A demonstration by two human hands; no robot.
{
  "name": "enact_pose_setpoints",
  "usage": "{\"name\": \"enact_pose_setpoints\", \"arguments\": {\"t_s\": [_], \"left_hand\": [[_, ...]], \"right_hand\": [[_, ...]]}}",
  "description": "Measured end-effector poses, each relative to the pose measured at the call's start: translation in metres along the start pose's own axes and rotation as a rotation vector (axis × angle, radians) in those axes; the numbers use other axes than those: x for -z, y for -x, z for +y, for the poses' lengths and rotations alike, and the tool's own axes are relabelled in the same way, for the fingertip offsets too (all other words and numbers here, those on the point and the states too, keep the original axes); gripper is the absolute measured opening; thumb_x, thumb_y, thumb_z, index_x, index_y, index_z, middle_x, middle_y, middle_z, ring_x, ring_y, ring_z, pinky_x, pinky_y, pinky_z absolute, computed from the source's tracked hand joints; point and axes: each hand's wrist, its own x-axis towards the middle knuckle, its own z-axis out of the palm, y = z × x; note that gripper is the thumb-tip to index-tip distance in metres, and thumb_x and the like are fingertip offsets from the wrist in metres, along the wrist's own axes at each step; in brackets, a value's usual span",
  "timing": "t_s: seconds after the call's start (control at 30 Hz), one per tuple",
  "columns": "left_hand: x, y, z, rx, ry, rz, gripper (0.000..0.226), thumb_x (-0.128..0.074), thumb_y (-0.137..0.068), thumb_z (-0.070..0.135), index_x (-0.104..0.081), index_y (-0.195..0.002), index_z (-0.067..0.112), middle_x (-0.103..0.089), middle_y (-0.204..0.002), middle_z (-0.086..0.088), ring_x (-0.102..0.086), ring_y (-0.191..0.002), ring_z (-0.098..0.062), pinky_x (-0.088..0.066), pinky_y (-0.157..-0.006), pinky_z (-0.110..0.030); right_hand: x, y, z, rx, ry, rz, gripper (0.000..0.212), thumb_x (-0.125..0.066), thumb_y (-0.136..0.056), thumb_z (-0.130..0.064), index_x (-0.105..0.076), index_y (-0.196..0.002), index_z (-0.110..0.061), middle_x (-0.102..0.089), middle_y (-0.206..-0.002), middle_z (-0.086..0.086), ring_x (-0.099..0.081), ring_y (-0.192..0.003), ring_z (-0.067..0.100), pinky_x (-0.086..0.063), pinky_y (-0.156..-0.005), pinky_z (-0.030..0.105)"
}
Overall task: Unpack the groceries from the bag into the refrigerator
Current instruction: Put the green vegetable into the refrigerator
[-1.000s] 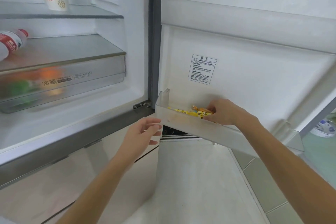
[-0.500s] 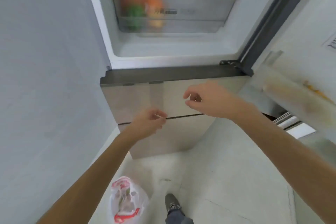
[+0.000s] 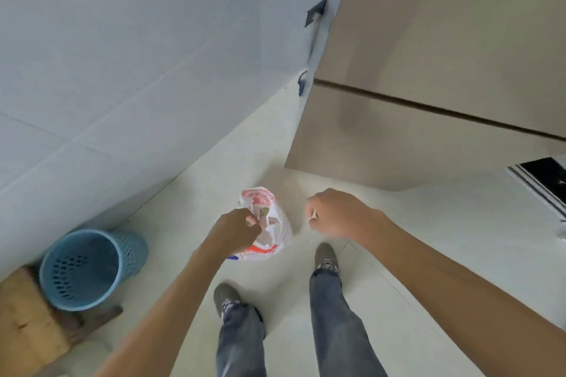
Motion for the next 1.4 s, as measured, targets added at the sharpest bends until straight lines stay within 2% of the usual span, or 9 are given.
{"name": "enact_pose_setpoints", "arguments": {"t_s": [0.2,0.4,0.57,0.7,0.87,1.0,1.1,1.3,1.4], "left_hand": [[-0.089,-0.125,-0.105,0.049,-0.042,0.029,0.030,-0.048,-0.092,0.019,-0.064,-0.118,0.019,-0.067,-0.119,0.000,-0.061,-0.107,-0.020,-0.045,-0.081,-0.024],[-0.165,-0.261,-0.189,0.077,-0.224,0.176,0.023,-0.044,-0.096,0.016,-0.060,-0.114,0.016,-0.065,-0.109,-0.002,-0.064,-0.096,-0.022,-0.047,-0.069,-0.030],[-0.210,-0.370,-0.228,-0.165,-0.304,0.261,0.029,-0.043,-0.099,0.011,-0.059,-0.123,0.018,-0.064,-0.117,0.000,-0.065,-0.097,-0.023,-0.054,-0.081,-0.035],[-0.241,-0.439,-0.259,-0.234,-0.383,0.177,0.028,-0.043,-0.100,0.020,-0.061,-0.121,0.016,-0.064,-0.121,-0.005,-0.063,-0.104,-0.025,-0.052,-0.089,-0.038],[-0.251,-0.481,-0.301,0.090,-0.559,0.255,0.065,-0.056,-0.087,0.053,-0.035,-0.139,0.019,-0.053,-0.133,-0.005,-0.053,-0.121,-0.027,-0.042,-0.096,-0.039],[-0.261,-0.496,-0.317,0.047,-0.601,0.308,0.069,-0.068,-0.083,0.049,-0.040,-0.140,0.023,-0.054,-0.136,-0.001,-0.058,-0.118,-0.023,-0.048,-0.091,-0.036],[-0.259,-0.508,-0.304,0.024,-0.686,0.334,0.067,-0.092,-0.056,0.030,-0.059,-0.111,0.011,-0.066,-0.099,-0.009,-0.068,-0.085,-0.025,-0.055,-0.067,-0.034],[-0.262,-0.503,-0.305,-0.120,-0.568,0.404,0.030,-0.061,-0.093,0.024,-0.052,-0.122,0.023,-0.058,-0.109,0.003,-0.062,-0.097,-0.018,-0.051,-0.070,-0.031],[-0.255,-0.474,-0.292,-0.212,-0.536,0.419,0.023,-0.049,-0.100,0.020,-0.057,-0.121,0.020,-0.062,-0.108,0.001,-0.063,-0.079,-0.022,-0.041,-0.061,-0.028]], "right_hand": [[-0.129,-0.131,0.006,0.048,0.073,-0.075,0.036,-0.045,-0.095,-0.016,-0.049,-0.131,-0.012,-0.061,-0.118,0.011,-0.061,-0.103,0.030,-0.049,-0.082,0.036],[-0.235,-0.278,0.029,0.096,0.189,-0.077,0.031,-0.046,-0.095,-0.012,-0.053,-0.125,-0.011,-0.060,-0.115,0.008,-0.060,-0.103,0.027,-0.048,-0.081,0.035],[-0.303,-0.395,0.039,0.202,0.178,0.087,0.036,-0.050,-0.095,-0.006,-0.057,-0.129,-0.016,-0.061,-0.119,0.004,-0.060,-0.103,0.025,-0.053,-0.083,0.035],[-0.367,-0.464,0.047,0.250,0.196,0.004,0.030,-0.050,-0.096,-0.005,-0.059,-0.123,-0.013,-0.061,-0.119,0.006,-0.066,-0.099,0.025,-0.055,-0.077,0.035],[-0.394,-0.502,0.069,0.136,0.276,-0.107,0.031,-0.049,-0.096,-0.012,-0.062,-0.124,-0.015,-0.067,-0.116,0.007,-0.064,-0.108,0.029,-0.049,-0.081,0.033],[-0.397,-0.509,0.081,0.106,0.332,0.029,0.025,-0.053,-0.095,-0.024,-0.062,-0.119,-0.021,-0.070,-0.111,0.001,-0.066,-0.103,0.024,-0.045,-0.087,0.030],[-0.406,-0.515,0.068,0.178,0.257,0.028,0.031,-0.052,-0.096,-0.020,-0.055,-0.127,-0.018,-0.064,-0.119,0.001,-0.066,-0.105,0.025,-0.047,-0.073,0.033],[-0.416,-0.530,0.046,0.185,0.143,0.249,0.060,-0.074,-0.083,-0.014,-0.042,-0.135,-0.014,-0.044,-0.133,0.009,-0.059,-0.107,0.025,-0.059,-0.081,0.037],[-0.403,-0.514,0.044,0.173,0.178,0.187,0.039,-0.068,-0.090,-0.016,-0.054,-0.126,-0.017,-0.059,-0.120,0.005,-0.063,-0.096,0.023,-0.056,-0.079,0.034]]}}
